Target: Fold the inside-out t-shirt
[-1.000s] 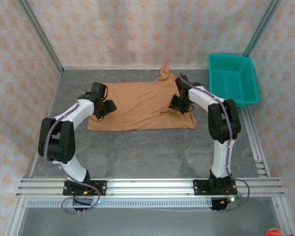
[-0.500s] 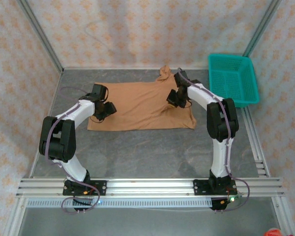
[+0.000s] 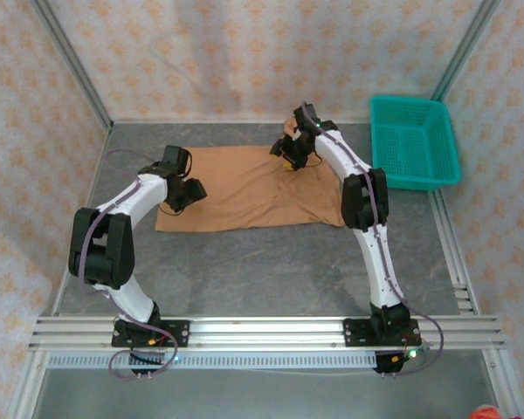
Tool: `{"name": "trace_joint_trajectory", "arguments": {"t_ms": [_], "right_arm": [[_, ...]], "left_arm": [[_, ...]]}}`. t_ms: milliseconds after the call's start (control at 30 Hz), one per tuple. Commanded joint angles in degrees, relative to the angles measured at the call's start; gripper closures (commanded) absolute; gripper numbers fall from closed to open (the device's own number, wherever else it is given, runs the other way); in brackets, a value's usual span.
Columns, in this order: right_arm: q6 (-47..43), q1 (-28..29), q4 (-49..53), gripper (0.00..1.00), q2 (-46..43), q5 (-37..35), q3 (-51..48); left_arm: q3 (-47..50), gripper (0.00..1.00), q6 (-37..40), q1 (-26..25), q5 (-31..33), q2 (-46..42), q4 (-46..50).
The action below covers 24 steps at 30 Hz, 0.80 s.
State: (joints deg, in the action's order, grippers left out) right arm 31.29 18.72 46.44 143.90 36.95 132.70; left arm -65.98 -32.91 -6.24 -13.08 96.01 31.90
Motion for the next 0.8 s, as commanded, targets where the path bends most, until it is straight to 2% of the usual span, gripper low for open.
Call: {"name": "trace_joint_trajectory", "arguments": {"t_ms": [0, 67, 200, 333, 467, 633, 767], "right_arm": [[-4.14, 0.41, 8.13, 0.44, -6.33, -2.28, 0.45], [-5.46, 0.41, 7.24, 0.44, -11.58, -5.21, -6.70], [-6.62, 0.36, -1.27, 0.45, -23.51, -7.94, -27.09], [-7.54, -0.31, -5.39, 0.45, -28.79, -8.03, -40.14], [-7.55, -2.38, -7.46, 0.45, -30.01, -8.07, -48.27], [-8.30, -6.75, -8.02, 0.45, -33.53, -12.93, -57.63], [-9.55, -8.77, -7.24, 0.45, -36.49, -15.68, -61.42]], "left_arm": [[-0.05, 0.44, 0.77, 0.44, 0.63, -3.47, 2.36], [0.65, 0.44, 0.03, 0.44, -0.90, -3.89, 1.00], [1.84, 0.44, -0.67, 0.52, -4.67, -2.24, -1.74], [1.98, 0.44, -0.22, 2.05, -6.21, 1.14, -2.51], [3.94, 0.44, -0.75, 6.82, -7.92, 3.92, -4.66], [8.27, 0.44, -1.15, 15.61, -7.22, 7.79, -6.25], [10.37, 0.44, -0.45, 19.01, -5.77, 8.85, -6.50]]}}
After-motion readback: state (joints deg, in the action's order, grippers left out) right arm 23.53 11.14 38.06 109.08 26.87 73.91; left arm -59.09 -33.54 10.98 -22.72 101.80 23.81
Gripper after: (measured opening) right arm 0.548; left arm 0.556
